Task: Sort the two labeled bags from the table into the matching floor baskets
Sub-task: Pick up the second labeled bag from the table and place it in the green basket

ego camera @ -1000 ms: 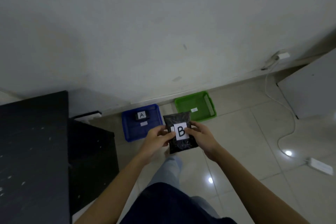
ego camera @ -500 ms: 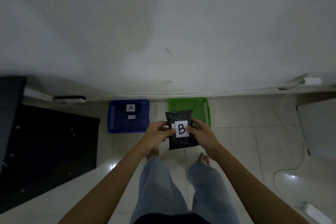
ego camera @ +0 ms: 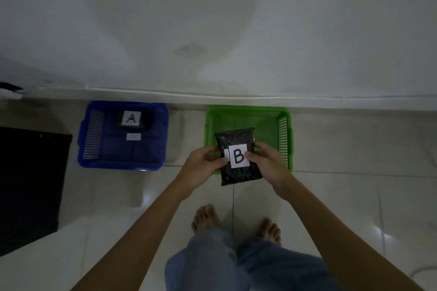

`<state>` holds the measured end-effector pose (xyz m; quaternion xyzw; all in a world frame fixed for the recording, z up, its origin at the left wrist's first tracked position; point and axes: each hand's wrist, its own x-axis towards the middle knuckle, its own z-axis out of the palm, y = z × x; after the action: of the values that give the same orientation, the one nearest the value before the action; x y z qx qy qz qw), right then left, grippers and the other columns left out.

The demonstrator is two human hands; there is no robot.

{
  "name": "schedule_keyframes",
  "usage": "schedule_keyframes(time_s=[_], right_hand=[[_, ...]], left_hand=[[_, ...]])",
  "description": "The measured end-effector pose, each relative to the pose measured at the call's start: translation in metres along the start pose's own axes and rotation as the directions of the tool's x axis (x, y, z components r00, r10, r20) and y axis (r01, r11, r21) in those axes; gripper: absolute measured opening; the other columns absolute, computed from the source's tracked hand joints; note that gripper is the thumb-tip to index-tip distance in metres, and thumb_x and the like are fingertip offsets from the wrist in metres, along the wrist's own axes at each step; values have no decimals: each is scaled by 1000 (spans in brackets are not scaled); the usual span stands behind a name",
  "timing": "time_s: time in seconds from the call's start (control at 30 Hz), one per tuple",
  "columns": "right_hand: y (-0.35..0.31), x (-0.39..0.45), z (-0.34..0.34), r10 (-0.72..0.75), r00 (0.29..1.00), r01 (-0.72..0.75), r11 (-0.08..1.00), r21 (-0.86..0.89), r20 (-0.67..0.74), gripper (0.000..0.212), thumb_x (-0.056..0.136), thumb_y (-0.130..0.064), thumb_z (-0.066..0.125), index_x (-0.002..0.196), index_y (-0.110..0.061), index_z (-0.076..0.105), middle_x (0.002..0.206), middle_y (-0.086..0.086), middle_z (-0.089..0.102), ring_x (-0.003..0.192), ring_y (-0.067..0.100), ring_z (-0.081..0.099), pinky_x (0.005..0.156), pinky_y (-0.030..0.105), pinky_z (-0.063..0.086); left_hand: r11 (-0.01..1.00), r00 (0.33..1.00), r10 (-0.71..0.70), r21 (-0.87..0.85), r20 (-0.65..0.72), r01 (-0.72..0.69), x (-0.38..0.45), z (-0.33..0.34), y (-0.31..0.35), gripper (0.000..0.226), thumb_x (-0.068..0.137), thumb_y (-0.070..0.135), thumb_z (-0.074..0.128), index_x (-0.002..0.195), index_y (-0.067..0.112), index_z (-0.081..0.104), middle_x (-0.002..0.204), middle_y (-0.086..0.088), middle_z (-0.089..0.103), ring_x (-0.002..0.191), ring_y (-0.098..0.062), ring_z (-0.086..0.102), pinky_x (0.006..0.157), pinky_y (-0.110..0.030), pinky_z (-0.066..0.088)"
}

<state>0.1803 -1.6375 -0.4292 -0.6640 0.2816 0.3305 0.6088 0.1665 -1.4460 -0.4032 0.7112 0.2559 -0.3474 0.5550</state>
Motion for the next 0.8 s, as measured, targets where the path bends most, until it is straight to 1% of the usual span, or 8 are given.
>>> schedule_keyframes(time_s=[0.13,0.2,0.27,0.33,0.43,0.53,0.63,0.8], right_hand=[[74,110,-1,-27,998,27,1000,-9,-51,18,97,-6,61,101,-20,70,97,0,75,81,11,72,64,20,59],[107,160,-3,-110,989,98,988,-122,-102,15,98,-8,60,107,-13,70,99,4,74,88,16,72,76,30,61],[135,207,-7,-216,967,172,946,-273,-139,19,97,-11,61,111,-2,71,104,12,75,95,27,72,85,41,59],[152,240,-9,-272,950,198,903,-381,-152,23,97,-16,61,112,-2,71,105,14,75,98,29,69,82,37,55],[168,269,-10,-362,911,244,860,-449,-198,30,95,-26,60,117,-8,69,110,14,71,102,32,66,88,40,54],[175,271,-8,-435,861,262,824,-502,-265,39,94,-26,63,128,-7,61,121,16,61,105,32,63,86,33,49],[178,260,-1,-517,806,316,788,-528,-288,64,89,-34,68,145,-14,44,131,12,49,110,29,60,86,38,52],[175,247,14,-590,798,249,504,-827,-119,100,58,-71,72,140,-24,37,132,7,37,118,32,49,86,49,54]], left_hand=[[1000,1000,24,1,12,-24,116,22,-66,29,91,21,73,120,23,70,106,-7,73,87,-12,70,70,-18,52],[998,999,47,38,23,-48,168,36,-92,39,91,21,73,130,19,66,104,-5,72,87,-12,69,73,-22,55],[993,997,73,86,27,-75,214,50,-111,46,91,20,72,136,17,61,113,-7,72,99,-19,70,88,-33,57],[987,994,108,115,25,-110,246,62,-122,42,92,18,71,133,17,62,114,-6,73,98,-18,69,86,-31,57],[974,989,151,171,3,-149,274,72,-132,46,92,21,71,136,19,59,103,-1,69,89,-15,65,73,-26,51],[962,981,191,200,-14,-184,286,75,-139,49,92,19,71,139,17,56,108,-5,68,96,-19,64,79,-29,49],[949,972,235,218,-1,-229,286,73,-142,46,93,12,68,138,16,58,105,-2,65,105,-21,64,84,-28,48],[914,969,246,332,5,-233,290,64,-144,53,94,-4,50,144,12,53,110,-4,64,110,-21,59,81,-23,44]])
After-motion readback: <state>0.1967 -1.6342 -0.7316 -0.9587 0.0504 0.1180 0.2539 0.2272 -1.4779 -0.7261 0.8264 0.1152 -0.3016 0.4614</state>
